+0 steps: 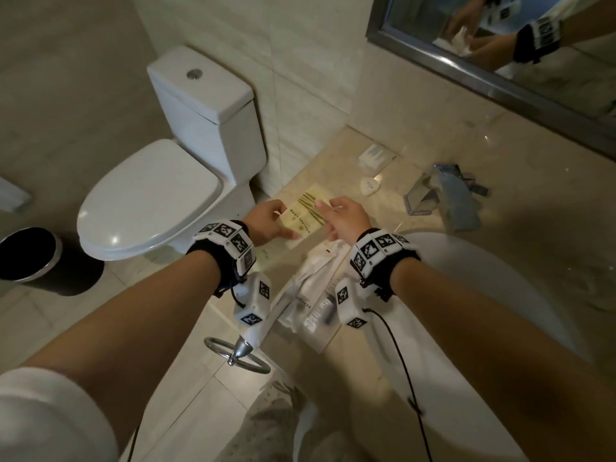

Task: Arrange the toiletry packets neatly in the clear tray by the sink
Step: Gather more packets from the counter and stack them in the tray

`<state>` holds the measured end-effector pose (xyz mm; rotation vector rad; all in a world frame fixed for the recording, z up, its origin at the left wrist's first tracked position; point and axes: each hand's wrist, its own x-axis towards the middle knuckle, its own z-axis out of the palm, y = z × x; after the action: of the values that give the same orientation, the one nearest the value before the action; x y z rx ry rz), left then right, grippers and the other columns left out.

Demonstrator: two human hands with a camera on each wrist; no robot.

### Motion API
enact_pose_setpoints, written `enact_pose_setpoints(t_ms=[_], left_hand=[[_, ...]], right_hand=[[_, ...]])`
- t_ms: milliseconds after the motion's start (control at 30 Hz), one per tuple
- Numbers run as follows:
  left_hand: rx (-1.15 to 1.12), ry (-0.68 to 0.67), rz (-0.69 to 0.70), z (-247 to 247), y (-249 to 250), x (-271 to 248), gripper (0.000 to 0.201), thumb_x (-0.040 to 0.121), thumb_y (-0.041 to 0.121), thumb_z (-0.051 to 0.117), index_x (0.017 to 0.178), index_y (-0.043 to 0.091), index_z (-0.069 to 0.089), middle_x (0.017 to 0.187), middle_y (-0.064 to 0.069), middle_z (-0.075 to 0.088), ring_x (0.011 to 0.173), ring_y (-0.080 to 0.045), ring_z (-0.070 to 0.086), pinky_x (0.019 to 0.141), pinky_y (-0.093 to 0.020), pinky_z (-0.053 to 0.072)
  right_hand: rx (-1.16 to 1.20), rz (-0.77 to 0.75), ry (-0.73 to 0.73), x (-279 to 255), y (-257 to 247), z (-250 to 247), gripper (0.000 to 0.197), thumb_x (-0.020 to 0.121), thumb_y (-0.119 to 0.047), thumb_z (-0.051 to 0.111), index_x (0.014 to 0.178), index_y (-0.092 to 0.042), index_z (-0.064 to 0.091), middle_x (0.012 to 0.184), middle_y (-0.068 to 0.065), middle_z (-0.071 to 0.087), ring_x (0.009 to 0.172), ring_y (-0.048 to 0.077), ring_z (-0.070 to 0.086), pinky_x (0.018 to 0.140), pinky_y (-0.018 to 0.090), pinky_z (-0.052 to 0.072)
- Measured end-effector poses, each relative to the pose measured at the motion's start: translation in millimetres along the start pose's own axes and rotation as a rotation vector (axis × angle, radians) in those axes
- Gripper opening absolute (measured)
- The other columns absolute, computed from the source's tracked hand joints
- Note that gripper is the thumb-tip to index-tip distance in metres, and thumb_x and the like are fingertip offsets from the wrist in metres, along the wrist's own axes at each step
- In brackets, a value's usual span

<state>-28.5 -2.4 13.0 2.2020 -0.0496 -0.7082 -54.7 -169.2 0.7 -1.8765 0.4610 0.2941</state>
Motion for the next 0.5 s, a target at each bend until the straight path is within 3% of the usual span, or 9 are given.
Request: enact_pose_setpoints(t_ms=[100,167,233,333,400,500], left_hand=[[-0.014,-0.017,0.03,2,13,-3,0.049,0.066,0.011,0.08,0.109,0.007,0.055,0.116,-0.011,0.065,0.104,-0.025,0.061,0.093,-0.036,0.049],[0.009,-0.033,0.052,2,21,-3,0.062,0.063,0.016,0.083,0.118,0.008,0.054,0.118,-0.008,0.065,0.106,-0.023,0.061,0.096,-0.038,0.048],[0.016,-0.066,0.07,3,32,-4,0.062,0.064,0.017,0.082,0.119,0.01,0.055,0.116,-0.004,0.065,0.105,-0.022,0.061,0.096,-0.039,0.049],[0.051,-0.096,0.093,6,48,-5,0.048,0.073,0.014,0.076,0.117,0.006,0.059,0.106,0.001,0.061,0.097,-0.017,0.058,0.086,-0.028,0.045],[0.048,-0.097,0.095,8,59,-5,0.045,0.074,0.016,0.076,0.116,0.005,0.062,0.109,-0.001,0.063,0.1,-0.02,0.06,0.092,-0.03,0.046],[0.01,-0.137,0.124,20,87,-10,0.045,0.073,0.016,0.077,0.115,0.007,0.064,0.119,-0.011,0.066,0.109,-0.027,0.062,0.102,-0.041,0.046]], right_hand=[[-0.032,-0.031,-0.019,0,-9,-9,0.036,0.088,-0.026,0.062,0.114,-0.002,0.061,0.087,0.01,0.067,0.055,0.013,0.053,0.046,0.019,0.047],[-0.017,-0.028,-0.012,-1,-8,-16,0.038,0.088,-0.023,0.064,0.119,-0.001,0.059,0.083,0.008,0.065,0.05,0.011,0.049,0.046,0.02,0.043],[0.004,-0.013,0.005,-4,-7,-28,0.043,0.087,-0.023,0.065,0.122,-0.001,0.056,0.079,0.007,0.064,0.047,0.008,0.049,0.046,0.019,0.041],[0.075,-0.033,0.044,-13,-8,-52,0.013,0.089,-0.016,0.062,0.099,-0.007,0.059,0.062,0.001,0.054,0.037,0.002,0.046,0.04,0.015,0.04],[0.115,-0.058,0.065,-19,-9,-70,0.005,0.089,-0.009,0.061,0.093,-0.008,0.057,0.065,0.001,0.057,0.038,0.001,0.05,0.039,0.013,0.042],[0.204,-0.088,0.134,-33,-9,-102,0.01,0.088,-0.001,0.059,0.091,-0.01,0.057,0.073,0.002,0.061,0.043,0.001,0.057,0.046,0.014,0.048]])
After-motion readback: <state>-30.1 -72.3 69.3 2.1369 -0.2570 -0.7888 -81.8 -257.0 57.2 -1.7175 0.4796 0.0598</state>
